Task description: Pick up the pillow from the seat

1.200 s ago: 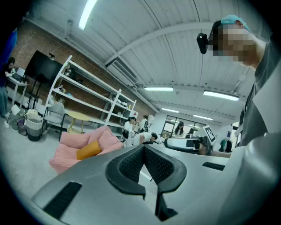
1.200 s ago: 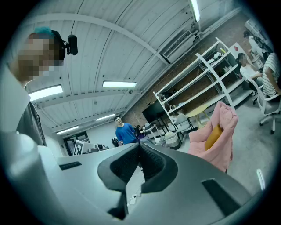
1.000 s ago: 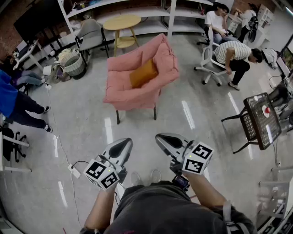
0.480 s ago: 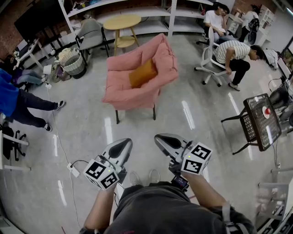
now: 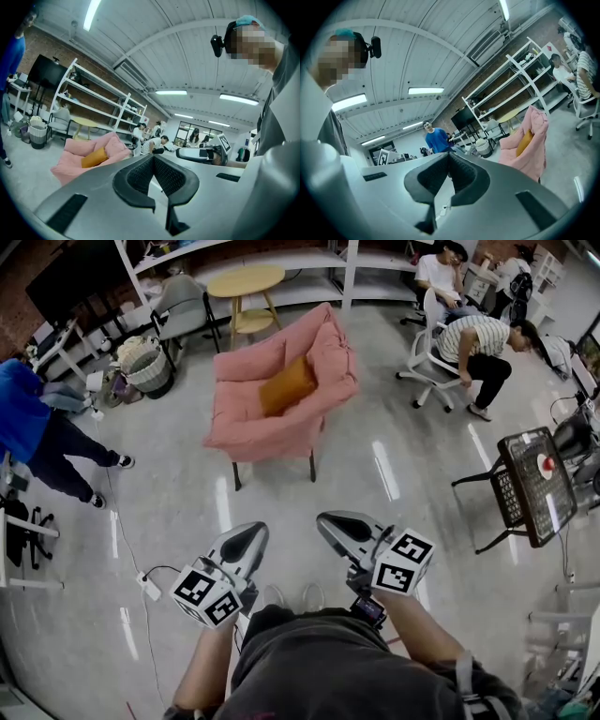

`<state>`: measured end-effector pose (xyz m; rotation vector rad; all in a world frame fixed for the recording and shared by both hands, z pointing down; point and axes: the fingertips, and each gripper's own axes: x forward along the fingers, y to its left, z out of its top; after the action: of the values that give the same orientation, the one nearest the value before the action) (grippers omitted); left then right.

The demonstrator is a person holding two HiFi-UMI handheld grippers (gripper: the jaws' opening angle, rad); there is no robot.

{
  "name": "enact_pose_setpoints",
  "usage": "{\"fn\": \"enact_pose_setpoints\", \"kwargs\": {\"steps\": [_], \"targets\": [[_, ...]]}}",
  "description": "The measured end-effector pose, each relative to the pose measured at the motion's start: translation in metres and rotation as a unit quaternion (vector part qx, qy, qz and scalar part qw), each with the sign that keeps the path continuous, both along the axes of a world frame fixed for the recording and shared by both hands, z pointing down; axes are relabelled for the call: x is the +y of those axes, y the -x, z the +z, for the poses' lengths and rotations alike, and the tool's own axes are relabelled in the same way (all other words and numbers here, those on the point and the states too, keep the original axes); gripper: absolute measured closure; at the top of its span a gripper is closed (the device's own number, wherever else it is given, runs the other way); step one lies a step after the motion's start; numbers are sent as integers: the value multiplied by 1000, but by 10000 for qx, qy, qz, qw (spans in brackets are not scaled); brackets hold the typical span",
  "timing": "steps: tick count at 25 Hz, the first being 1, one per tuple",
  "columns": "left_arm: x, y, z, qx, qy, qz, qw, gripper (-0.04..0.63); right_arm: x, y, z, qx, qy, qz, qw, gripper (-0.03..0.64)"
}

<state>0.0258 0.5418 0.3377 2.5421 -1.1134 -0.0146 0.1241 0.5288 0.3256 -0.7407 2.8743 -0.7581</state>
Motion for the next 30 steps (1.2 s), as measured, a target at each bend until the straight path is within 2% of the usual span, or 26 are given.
{"fn": "enact_pose_setpoints", "kwargs": {"steps": [17,30], "targets": [[-68,18,15,111,11,-19,9999,586,-62,11,11,150,51,54,9999,603],[-181,81,30,156,185,195,9995,586,-171,77,26,256,149,237,9993,602]]}}
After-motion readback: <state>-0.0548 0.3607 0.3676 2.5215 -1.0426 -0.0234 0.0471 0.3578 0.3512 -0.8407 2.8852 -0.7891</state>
